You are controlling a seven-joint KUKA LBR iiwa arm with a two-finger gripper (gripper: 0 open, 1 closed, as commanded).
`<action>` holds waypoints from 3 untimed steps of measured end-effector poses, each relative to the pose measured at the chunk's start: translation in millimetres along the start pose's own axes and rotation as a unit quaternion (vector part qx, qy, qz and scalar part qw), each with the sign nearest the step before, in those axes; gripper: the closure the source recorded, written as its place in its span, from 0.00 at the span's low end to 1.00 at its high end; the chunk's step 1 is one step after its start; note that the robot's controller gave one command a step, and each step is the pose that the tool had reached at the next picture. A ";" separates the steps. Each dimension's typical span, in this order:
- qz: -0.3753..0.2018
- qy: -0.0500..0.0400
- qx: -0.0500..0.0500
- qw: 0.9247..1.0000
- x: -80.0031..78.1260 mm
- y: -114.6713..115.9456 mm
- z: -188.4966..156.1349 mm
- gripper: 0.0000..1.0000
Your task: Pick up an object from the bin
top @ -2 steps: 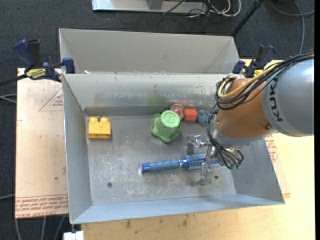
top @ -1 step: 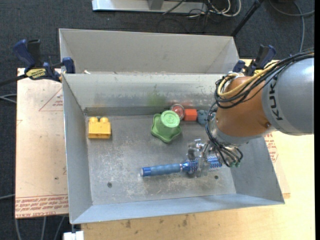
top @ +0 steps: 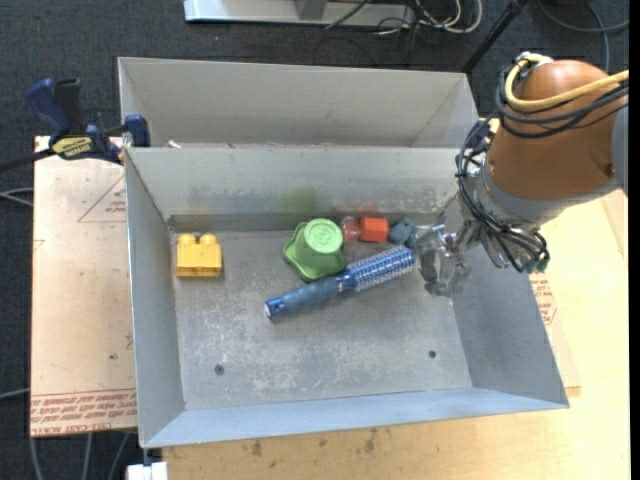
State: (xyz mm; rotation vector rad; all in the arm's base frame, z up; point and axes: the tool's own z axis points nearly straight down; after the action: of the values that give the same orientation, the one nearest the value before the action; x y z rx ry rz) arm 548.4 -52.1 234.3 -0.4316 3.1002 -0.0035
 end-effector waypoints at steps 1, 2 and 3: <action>0.000 0.004 -0.002 1.000 1.6 1.0 4.3 0.00; -0.040 0.005 -0.004 0.999 -99.7 28.6 136.8 0.00; -0.084 0.005 -0.003 0.996 -75.2 8.7 166.3 0.00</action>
Offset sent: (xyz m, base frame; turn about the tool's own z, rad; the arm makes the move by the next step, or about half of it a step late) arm 0.0000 0.0000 0.0000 0.0000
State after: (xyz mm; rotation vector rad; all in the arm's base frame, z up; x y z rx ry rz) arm 620.3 -23.3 68.7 -0.6931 3.0643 0.0017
